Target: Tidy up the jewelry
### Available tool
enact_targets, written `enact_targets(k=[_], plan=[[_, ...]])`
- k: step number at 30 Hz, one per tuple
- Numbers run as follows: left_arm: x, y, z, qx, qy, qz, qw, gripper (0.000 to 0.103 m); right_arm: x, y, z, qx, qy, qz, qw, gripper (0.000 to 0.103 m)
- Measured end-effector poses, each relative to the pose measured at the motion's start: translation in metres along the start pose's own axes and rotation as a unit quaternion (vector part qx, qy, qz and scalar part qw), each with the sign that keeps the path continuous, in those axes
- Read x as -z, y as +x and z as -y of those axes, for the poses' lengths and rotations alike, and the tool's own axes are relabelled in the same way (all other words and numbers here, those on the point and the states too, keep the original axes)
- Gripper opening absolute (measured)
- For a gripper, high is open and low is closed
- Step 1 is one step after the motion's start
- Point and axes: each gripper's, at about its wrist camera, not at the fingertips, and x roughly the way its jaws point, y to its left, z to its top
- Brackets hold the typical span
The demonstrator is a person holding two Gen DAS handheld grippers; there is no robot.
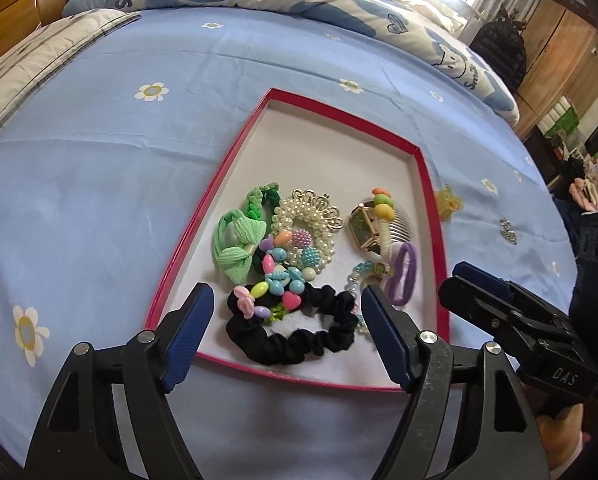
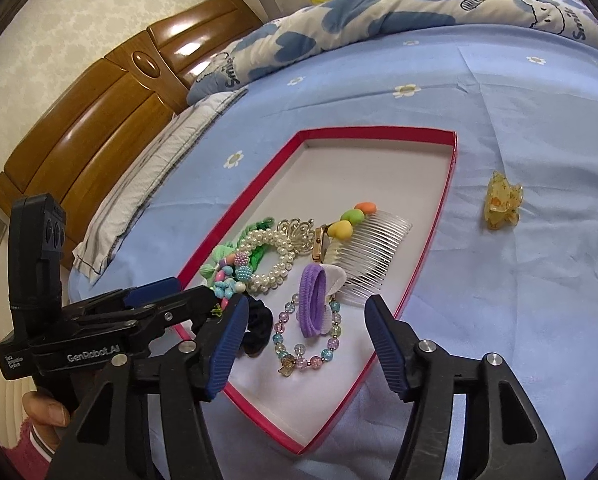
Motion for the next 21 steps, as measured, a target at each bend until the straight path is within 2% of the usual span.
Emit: enact_targets(k=[3, 6, 12, 15, 17, 21], plan=[[0.003, -0.008, 0.001, 0.001, -0.001, 0.008, 1.0, 0.077, 0.001, -0.006, 0.0, -0.007, 0.003, 0.01, 1.0, 0.077], [0.007, -0.016, 0.002, 0.008, -0.003, 0.012, 0.9999, 0.078, 0.003, -0.011, 0.0, -0.009, 0.006, 0.013, 1.0, 0.077], [0.018, -0.027, 0.003, 0.016, -0.011, 0.016, 0.9997, 0.081, 0.011, -0.02, 0.007, -0.014, 0.042, -0.009, 0.999, 0.087], [0.023, -0.032, 0.003, 0.01, -0.014, 0.019, 0.9997, 0.081, 0.016, -0.028, 0.007, -0.004, 0.046, -0.009, 0.999, 0.093], [0.027, -0.037, 0.005, -0.006, -0.013, 0.025, 0.9996, 0.081, 0.02, -0.035, 0.005, 0.009, 0.039, -0.007, 0.999, 0.094], [0.033, -0.046, 0.006, -0.03, -0.016, 0.035, 0.9988, 0.081, 0.028, -0.05, -0.001, 0.001, 0.027, 0.015, 1.0, 0.094]])
